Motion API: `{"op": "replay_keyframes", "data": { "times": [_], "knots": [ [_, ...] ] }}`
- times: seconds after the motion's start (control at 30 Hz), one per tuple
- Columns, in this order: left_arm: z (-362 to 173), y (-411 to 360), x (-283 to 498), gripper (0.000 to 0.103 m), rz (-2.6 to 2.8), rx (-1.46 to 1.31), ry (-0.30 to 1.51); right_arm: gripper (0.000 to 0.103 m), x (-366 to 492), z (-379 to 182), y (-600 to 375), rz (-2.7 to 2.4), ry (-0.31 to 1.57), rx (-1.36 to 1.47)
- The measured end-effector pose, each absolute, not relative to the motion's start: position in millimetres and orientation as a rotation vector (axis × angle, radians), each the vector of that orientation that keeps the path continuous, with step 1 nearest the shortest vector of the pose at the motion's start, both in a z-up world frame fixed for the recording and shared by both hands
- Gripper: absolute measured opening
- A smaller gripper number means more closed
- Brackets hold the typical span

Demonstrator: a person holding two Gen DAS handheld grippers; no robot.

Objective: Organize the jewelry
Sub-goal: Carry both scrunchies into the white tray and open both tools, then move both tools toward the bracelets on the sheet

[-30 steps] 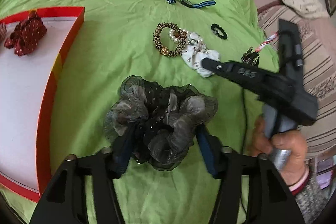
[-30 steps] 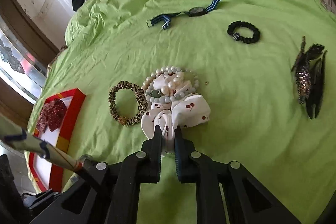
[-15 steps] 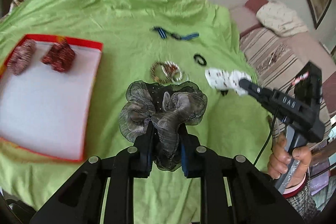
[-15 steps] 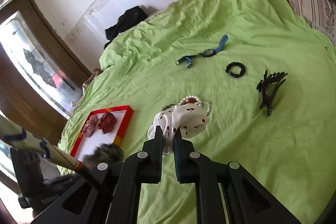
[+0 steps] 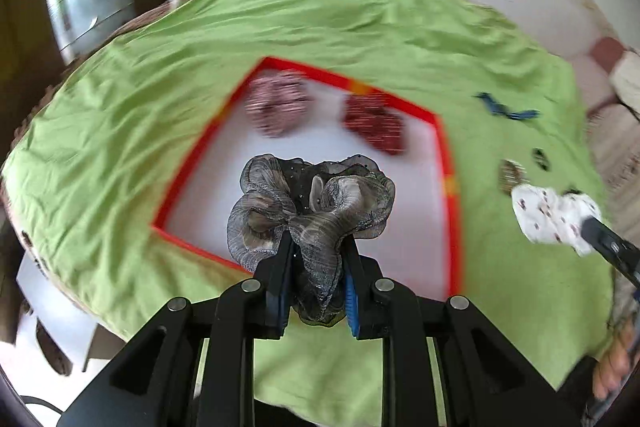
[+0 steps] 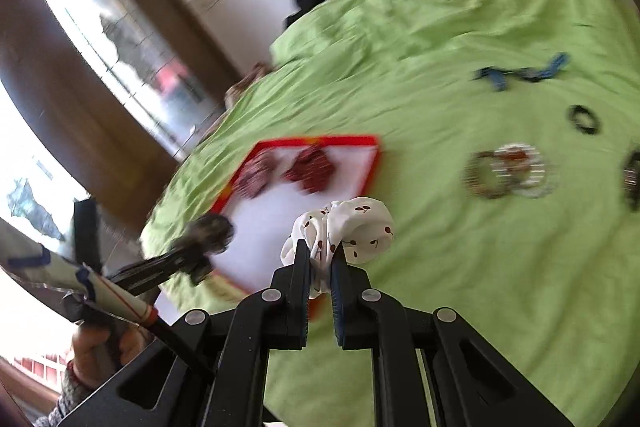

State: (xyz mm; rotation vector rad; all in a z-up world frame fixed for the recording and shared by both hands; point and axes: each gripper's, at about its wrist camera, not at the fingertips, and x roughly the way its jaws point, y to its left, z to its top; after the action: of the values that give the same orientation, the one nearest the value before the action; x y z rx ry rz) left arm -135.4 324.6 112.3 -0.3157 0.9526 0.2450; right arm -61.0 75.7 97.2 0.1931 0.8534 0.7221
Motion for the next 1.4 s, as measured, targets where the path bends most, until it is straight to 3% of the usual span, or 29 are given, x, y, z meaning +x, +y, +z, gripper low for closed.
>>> {"op": "replay_keyframes", "data": {
  "times": [0.23, 0.43, 0.53, 0.63, 0.7, 0.77, 1.13, 1.4],
  "knots": [
    [82.7, 374.4, -124.0, 0.022, 0.332, -0.296, 1.003, 0.010, -57.6, 53.9, 179.0, 0.804, 0.949, 0.106],
    [77.3, 388.2, -121.6, 0.029, 0.331, -0.303, 0.990, 0.010, -61.3, 18.8, 223.2, 0.850, 1.037, 0.053],
    [75.3, 389.3, -121.1, 0.038, 0.313, -0.327, 0.994, 0.011, -68.7, 11.5, 238.8, 0.870, 1.048, 0.015],
    [80.1, 390.0, -124.7, 0.041, 0.305, -0.355, 0.977, 0.021, -77.1, 13.9, 244.1, 0.860, 1.009, -0.031],
    [87.3, 391.7, -130.7, 0.049, 0.304, -0.381, 0.956, 0.042, -81.3, 19.2, 242.8, 0.875, 0.992, -0.053],
    [95.3, 392.2, -137.7, 0.053, 0.310, -0.398, 0.929, 0.051, -83.9, 24.1, 240.2, 0.870, 0.968, -0.060],
    [118.1, 379.3, -175.8, 0.057, 0.383, -0.419, 0.868, 0.051, -111.3, 48.6, 191.0, 0.825, 0.883, -0.060],
    [145.2, 315.3, -193.5, 0.058, 0.327, -0.347, 0.837, 0.051, -121.6, 44.4, 116.1, 0.731, 0.899, 0.028]
  ]
}}
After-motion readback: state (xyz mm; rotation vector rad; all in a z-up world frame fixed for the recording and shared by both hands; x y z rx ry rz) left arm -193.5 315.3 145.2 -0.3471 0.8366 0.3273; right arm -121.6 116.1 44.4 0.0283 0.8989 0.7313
